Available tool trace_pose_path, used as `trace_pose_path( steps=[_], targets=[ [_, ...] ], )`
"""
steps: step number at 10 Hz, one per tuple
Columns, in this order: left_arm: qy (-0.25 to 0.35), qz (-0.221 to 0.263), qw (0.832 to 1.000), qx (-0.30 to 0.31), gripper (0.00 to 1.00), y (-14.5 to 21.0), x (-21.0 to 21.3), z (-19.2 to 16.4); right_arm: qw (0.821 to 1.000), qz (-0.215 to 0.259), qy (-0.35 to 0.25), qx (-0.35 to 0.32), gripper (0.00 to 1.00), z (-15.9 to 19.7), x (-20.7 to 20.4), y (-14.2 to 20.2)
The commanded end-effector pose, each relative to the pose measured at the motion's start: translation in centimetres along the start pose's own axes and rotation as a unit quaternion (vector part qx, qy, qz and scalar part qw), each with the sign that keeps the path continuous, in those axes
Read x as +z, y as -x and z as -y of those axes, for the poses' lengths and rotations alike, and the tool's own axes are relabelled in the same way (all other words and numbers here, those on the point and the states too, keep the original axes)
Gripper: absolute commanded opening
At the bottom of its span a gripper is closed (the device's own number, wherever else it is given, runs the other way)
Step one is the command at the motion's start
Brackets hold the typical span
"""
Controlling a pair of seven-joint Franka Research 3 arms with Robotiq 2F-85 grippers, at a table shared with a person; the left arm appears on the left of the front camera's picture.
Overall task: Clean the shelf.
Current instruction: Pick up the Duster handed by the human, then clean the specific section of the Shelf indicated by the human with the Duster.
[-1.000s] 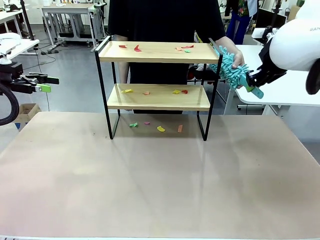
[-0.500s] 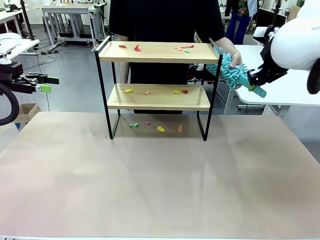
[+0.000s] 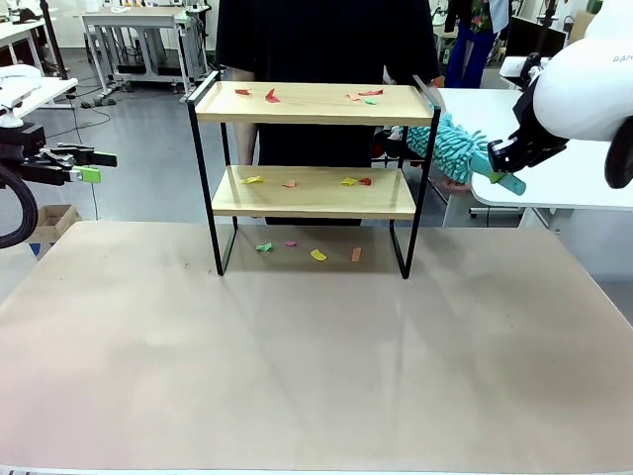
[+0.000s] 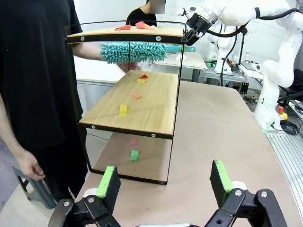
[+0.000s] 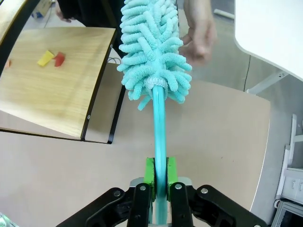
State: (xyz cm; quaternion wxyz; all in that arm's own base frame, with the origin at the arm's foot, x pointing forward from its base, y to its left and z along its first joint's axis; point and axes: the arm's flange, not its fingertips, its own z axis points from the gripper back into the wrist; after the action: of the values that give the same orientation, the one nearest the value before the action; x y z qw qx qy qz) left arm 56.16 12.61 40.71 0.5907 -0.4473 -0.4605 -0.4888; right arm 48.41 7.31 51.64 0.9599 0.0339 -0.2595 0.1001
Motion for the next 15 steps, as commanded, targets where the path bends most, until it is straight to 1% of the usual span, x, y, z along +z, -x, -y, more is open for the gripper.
trace_pose_path(
  steps=[1,8,9,10,11,12,13,14,15],
  targets=[
    [-0.001,0.000,1.000,-0.004,1.00,-0.2,0.0,0.1,1.000,0.003,0.000,0.001,0.00,0.0,0.3,-0.1],
    [-0.001,0.000,1.000,-0.004,1.00,-0.2,0.0,0.1,1.000,0.003,0.000,0.001,0.00,0.0,0.3,-0.1],
    [-0.001,0.000,1.000,-0.004,1.00,-0.2,0.0,0.1,1.000,0.000,0.000,0.000,0.13,0.0,0.0,0.0],
    [-0.001,0.000,1.000,-0.004,1.00,-0.2,0.0,0.1,1.000,-0.008,0.026,0.006,0.13,0.1,2.1,0.7],
    [-0.001,0.000,1.000,-0.004,1.00,-0.2,0.0,0.1,0.998,-0.038,0.046,0.013,0.13,0.1,4.8,1.8],
    [-0.001,0.000,1.000,-0.004,1.00,-0.2,0.0,0.1,0.997,-0.056,0.054,0.015,0.13,0.0,7.1,2.6],
    [-0.001,0.000,1.000,-0.004,1.00,-0.2,0.0,0.1,0.995,-0.074,0.058,0.021,0.13,0.0,8.8,3.3],
    [-0.001,0.000,1.000,-0.004,1.00,-0.2,0.0,0.1,0.992,-0.102,0.063,0.029,0.13,-0.4,10.0,4.3],
    [-0.001,0.000,1.000,-0.004,1.00,-0.2,0.0,0.1,0.986,-0.143,0.072,0.040,0.13,-1.0,10.9,5.6]
  ],
)
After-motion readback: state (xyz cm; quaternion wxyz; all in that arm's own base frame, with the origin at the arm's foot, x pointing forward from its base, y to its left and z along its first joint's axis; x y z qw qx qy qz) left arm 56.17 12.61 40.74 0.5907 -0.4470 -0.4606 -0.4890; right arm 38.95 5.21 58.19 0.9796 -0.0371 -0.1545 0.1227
